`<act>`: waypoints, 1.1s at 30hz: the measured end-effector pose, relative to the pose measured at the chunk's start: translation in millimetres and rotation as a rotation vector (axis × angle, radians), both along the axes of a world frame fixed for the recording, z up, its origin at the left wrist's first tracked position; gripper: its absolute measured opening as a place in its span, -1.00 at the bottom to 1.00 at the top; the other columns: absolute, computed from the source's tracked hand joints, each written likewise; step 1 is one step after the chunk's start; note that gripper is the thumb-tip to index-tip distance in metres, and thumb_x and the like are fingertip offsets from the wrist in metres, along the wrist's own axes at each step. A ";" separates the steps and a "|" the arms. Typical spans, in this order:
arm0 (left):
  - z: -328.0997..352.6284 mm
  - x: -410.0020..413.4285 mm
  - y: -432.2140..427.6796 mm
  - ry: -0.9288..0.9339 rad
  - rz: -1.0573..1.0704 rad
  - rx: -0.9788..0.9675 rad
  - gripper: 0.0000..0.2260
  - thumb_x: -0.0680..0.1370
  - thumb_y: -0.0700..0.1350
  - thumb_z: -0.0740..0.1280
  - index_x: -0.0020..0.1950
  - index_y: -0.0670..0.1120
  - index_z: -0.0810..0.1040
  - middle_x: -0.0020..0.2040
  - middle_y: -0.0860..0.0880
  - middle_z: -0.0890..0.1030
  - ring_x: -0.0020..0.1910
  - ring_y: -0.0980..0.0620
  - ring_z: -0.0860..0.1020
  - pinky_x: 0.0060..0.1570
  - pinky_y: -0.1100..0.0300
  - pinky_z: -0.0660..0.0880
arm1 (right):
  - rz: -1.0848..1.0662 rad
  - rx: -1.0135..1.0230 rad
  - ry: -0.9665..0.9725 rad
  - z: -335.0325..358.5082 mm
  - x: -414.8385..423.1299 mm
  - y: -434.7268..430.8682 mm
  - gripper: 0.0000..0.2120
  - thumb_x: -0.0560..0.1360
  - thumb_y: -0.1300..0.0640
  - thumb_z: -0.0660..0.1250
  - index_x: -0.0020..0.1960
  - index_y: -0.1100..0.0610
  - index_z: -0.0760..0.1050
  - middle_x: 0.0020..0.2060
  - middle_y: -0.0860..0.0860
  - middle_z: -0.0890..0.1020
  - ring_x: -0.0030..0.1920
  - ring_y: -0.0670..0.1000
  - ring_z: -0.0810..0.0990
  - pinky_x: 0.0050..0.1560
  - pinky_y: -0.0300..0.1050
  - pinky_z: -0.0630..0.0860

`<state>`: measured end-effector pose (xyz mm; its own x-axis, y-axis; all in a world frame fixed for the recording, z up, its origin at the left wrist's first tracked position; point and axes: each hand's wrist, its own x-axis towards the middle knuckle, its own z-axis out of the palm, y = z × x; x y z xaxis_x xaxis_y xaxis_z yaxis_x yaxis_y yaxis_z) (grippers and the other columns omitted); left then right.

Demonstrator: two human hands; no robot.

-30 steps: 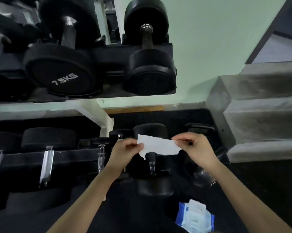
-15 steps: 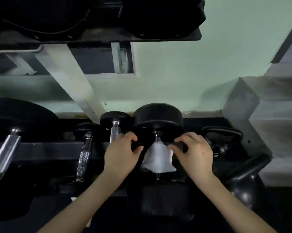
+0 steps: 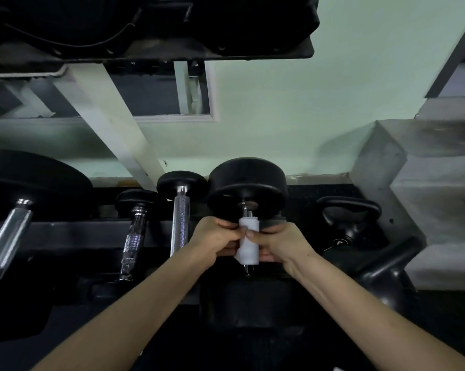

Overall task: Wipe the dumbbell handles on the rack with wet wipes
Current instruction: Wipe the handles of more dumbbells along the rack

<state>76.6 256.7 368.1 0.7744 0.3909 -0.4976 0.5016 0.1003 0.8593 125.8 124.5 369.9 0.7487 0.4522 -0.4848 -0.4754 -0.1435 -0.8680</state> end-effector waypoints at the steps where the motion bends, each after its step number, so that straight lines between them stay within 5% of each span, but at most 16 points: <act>1: -2.9 0.7 -1.9 -0.017 0.043 -0.018 -0.73 0.45 -0.24 0.44 0.11 -0.29 0.58 -0.07 -0.24 0.64 -0.19 -0.09 0.62 -0.11 0.06 0.60 | -0.035 0.004 -0.006 -0.1 -1.5 2.3 -0.87 0.39 0.30 0.46 -0.10 0.35 0.58 -0.28 0.17 0.66 -0.39 0.01 0.66 -0.41 -0.16 0.61; 9: -11.2 18.5 -7.2 -0.144 0.269 -0.025 -0.96 0.47 -0.21 0.43 -0.10 -0.14 0.64 -0.11 -0.18 0.67 -0.19 -0.07 0.64 -0.22 0.17 0.60 | -0.215 -0.006 -0.068 1.7 14.2 22.3 -0.85 0.32 0.22 0.53 -0.20 0.27 0.60 -0.20 0.25 0.66 -0.23 0.18 0.65 -0.27 -0.06 0.63; 14: -16.9 -0.4 -4.3 -0.209 0.057 -0.078 -0.60 0.42 -0.23 0.46 0.25 -0.20 0.54 0.08 -0.12 0.65 0.01 -0.01 0.64 -0.04 0.15 0.61 | -0.132 0.042 0.011 -3.0 5.0 7.8 -0.87 0.39 0.30 0.46 -0.09 0.33 0.60 -0.18 0.25 0.67 -0.29 0.09 0.67 -0.36 -0.15 0.63; 20: -20.4 -4.7 -3.6 -0.306 0.011 -0.023 -0.63 0.44 -0.20 0.45 0.24 -0.18 0.55 0.06 -0.06 0.67 0.04 0.06 0.64 0.09 0.14 0.56 | -0.200 0.090 0.072 -1.6 16.8 18.2 -0.75 0.40 0.31 0.45 0.05 0.38 0.58 -0.07 0.29 0.66 -0.20 0.15 0.66 -0.32 -0.09 0.64; 25: -16.1 5.0 -2.8 -0.177 0.141 -0.235 -0.87 0.52 -0.17 0.36 0.04 -0.13 0.60 -0.09 -0.07 0.67 -0.17 0.07 0.64 -0.24 0.27 0.61 | -0.137 0.077 0.118 -4.2 13.4 8.5 -0.75 0.40 0.30 0.45 0.06 0.34 0.57 -0.15 0.22 0.68 -0.26 0.08 0.69 -0.35 -0.13 0.63; 29: -14.3 23.5 0.6 -0.111 0.249 -0.235 -0.84 0.45 -0.15 0.45 -0.03 -0.20 0.64 -0.09 -0.16 0.68 -0.15 -0.04 0.66 -0.16 0.11 0.61 | -0.192 0.066 0.140 0.6 27.3 24.0 -0.70 0.38 0.28 0.47 0.08 0.36 0.57 -0.09 0.28 0.66 -0.27 0.14 0.67 -0.43 -0.12 0.60; 33: -20.5 16.6 -0.7 -0.117 0.207 -0.217 -0.93 0.44 -0.18 0.45 -0.10 -0.12 0.64 -0.15 -0.10 0.68 -0.21 0.02 0.65 -0.33 0.23 0.59 | -0.172 0.067 0.133 -6.2 18.0 14.1 -0.80 0.38 0.29 0.47 -0.02 0.32 0.59 -0.22 0.19 0.67 -0.35 0.05 0.68 -0.44 -0.18 0.58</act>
<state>93.1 256.1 347.6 0.7463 0.4407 -0.4989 0.3502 0.3775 0.8573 143.8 138.6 363.7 0.7486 0.3579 -0.5581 -0.5992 0.0049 -0.8006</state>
